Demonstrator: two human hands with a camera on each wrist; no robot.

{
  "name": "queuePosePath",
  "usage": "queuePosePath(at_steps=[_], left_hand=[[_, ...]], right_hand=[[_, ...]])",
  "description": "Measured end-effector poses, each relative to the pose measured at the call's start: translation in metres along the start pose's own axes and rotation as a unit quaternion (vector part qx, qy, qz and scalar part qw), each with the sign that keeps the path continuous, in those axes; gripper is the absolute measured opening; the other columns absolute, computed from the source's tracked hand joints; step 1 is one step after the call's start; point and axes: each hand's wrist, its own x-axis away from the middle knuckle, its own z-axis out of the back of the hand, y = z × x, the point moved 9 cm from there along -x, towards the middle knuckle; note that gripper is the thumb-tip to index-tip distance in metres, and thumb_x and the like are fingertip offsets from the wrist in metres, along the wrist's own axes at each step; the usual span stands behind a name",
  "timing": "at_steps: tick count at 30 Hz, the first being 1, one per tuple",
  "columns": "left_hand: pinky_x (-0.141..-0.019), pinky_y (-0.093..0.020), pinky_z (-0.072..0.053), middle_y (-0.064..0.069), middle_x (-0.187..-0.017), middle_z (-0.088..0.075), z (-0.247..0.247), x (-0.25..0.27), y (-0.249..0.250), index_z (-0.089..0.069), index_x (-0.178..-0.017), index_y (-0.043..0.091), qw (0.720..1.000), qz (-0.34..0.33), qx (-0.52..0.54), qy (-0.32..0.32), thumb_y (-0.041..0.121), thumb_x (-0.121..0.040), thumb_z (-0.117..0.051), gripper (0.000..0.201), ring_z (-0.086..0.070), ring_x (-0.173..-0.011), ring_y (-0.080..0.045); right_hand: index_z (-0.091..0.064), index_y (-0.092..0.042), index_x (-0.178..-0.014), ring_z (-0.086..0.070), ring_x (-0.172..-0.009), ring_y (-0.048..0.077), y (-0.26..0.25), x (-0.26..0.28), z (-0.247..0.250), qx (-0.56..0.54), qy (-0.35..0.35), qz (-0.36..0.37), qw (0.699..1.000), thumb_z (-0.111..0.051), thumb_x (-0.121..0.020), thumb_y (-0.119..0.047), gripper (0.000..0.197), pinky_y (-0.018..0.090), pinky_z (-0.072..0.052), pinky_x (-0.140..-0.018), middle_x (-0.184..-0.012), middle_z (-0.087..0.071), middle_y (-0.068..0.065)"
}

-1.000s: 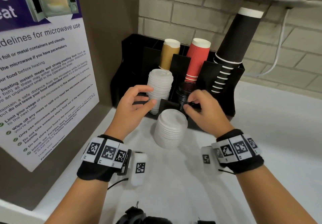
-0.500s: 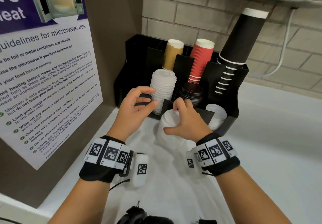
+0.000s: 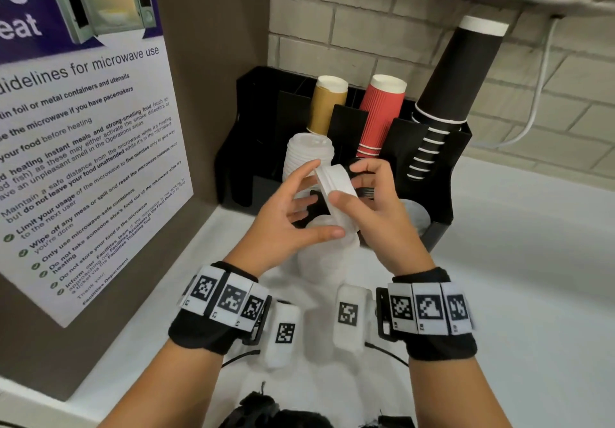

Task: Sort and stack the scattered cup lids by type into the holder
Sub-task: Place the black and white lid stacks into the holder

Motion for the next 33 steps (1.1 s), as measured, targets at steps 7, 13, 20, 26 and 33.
queuePosePath(at_steps=[7, 13, 20, 26, 33], left_hand=[[-0.097, -0.029, -0.051, 0.005, -0.14, -0.049, -0.01, 0.004, 0.009, -0.037, -0.143, 0.038, 0.998, -0.018, 0.044, -0.031, 0.032, -0.063, -0.084, 0.093, -0.062, -0.116, -0.016], [-0.1, -0.037, -0.051, 0.005, -0.142, -0.047, -0.014, 0.003, 0.013, -0.04, -0.142, 0.037, 0.998, -0.02, 0.043, -0.041, 0.03, -0.063, -0.084, 0.091, -0.062, -0.116, -0.018], [-0.103, -0.036, -0.048, 0.008, -0.14, -0.048, -0.015, 0.003, 0.01, -0.039, -0.141, 0.039, 0.999, -0.017, 0.027, -0.039, 0.026, -0.062, -0.088, 0.094, -0.061, -0.117, -0.014], [-0.106, -0.032, -0.045, 0.018, -0.141, -0.049, 0.001, 0.002, 0.006, -0.043, -0.134, 0.046, 1.0, -0.013, 0.011, -0.009, 0.044, -0.069, -0.082, 0.076, -0.053, -0.125, -0.005], [-0.099, -0.029, -0.049, 0.012, -0.132, -0.056, 0.035, -0.003, 0.008, -0.056, -0.122, 0.039, 0.997, -0.037, -0.011, 0.069, 0.035, -0.076, -0.067, 0.047, -0.059, -0.118, -0.015]], right_hand=[[-0.047, -0.05, -0.128, -0.066, -0.105, 0.02, 0.006, 0.014, -0.002, -0.051, -0.103, -0.061, 0.991, -0.065, -0.08, -0.039, 0.052, 0.049, -0.051, -0.094, -0.126, -0.058, -0.001], [-0.05, -0.04, -0.126, -0.067, -0.101, 0.024, 0.003, 0.019, 0.005, -0.071, -0.083, -0.056, 0.992, -0.066, -0.081, -0.036, 0.048, 0.052, -0.053, -0.091, -0.118, -0.066, 0.004], [-0.052, -0.04, -0.125, -0.064, -0.107, 0.022, 0.004, 0.022, 0.011, -0.05, -0.063, -0.035, 0.996, -0.077, -0.07, -0.03, 0.06, 0.047, -0.054, -0.09, -0.119, -0.062, -0.005], [-0.051, -0.04, -0.121, -0.064, -0.103, 0.019, 0.004, 0.009, 0.072, 0.045, 0.093, 0.012, 0.995, -0.08, -0.071, -0.026, 0.058, 0.031, -0.056, -0.079, -0.119, -0.058, -0.006], [-0.047, -0.019, -0.123, -0.052, -0.109, 0.026, 0.037, -0.028, 0.138, 0.382, 0.096, -0.045, 0.918, -0.082, -0.063, -0.019, 0.07, 0.045, -0.043, -0.091, -0.118, -0.047, 0.002]])
